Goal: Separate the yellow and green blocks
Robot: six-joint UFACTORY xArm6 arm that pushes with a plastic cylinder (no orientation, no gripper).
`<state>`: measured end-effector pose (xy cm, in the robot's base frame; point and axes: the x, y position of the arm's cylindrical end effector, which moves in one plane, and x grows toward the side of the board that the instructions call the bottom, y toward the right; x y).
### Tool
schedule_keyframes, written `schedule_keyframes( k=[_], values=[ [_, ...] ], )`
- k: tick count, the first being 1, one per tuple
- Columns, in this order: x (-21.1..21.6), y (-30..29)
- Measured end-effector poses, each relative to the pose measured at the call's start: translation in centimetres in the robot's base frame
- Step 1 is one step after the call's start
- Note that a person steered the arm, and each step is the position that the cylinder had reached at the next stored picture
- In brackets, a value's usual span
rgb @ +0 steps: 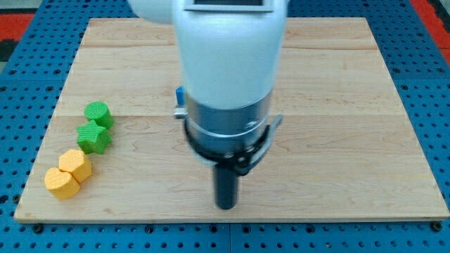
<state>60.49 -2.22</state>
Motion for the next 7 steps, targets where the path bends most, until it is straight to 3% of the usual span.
schedule_keyframes(
  k=[2, 3, 4, 6, 7],
  values=[
    [1.3, -6.9],
    [1.3, -17.1],
    [0.8, -23.5],
    [-6.0, -20.3],
    [-7.0, -19.7]
  ],
)
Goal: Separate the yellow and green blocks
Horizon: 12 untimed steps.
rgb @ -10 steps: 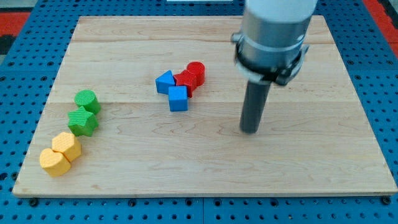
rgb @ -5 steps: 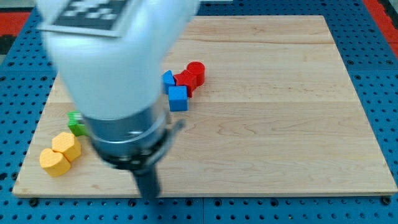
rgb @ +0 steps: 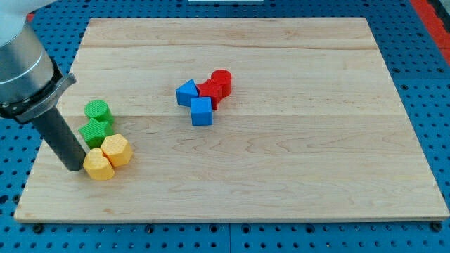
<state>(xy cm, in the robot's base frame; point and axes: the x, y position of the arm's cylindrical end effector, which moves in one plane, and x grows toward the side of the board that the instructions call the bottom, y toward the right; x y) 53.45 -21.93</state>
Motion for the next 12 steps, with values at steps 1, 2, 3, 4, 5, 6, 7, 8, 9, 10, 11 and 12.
schedule_keyframes(
  k=[1, 2, 3, 4, 5, 6, 7, 8, 9, 10, 11, 12],
  values=[
    [-0.4, 0.0],
    [-0.4, 0.0],
    [-0.4, 0.0],
    [-0.7, 0.0],
    [-0.9, 0.0],
    [-0.9, 0.0],
    [-1.7, 0.0],
    [-3.2, 0.6],
    [-5.2, 0.6],
    [-4.9, -0.1],
    [-4.0, -2.2],
    [-2.8, -4.3]
  ],
)
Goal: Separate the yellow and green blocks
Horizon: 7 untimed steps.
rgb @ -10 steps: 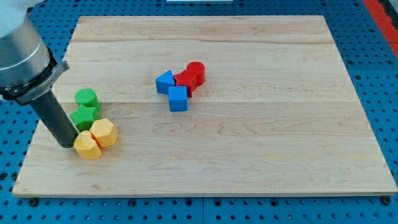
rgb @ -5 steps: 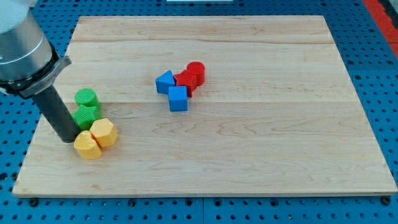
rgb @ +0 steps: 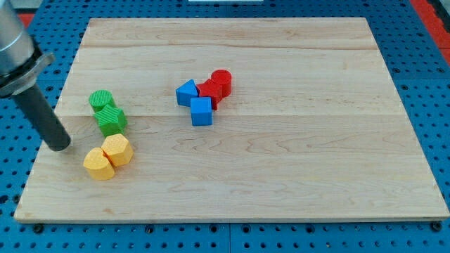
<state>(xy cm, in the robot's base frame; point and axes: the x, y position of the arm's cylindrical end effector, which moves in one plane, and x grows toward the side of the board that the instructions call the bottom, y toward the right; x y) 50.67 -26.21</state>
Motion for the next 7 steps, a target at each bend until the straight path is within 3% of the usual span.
schedule_keyframes(
  k=[4, 7],
  values=[
    [2.9, -4.0],
    [3.6, -2.4]
  ],
)
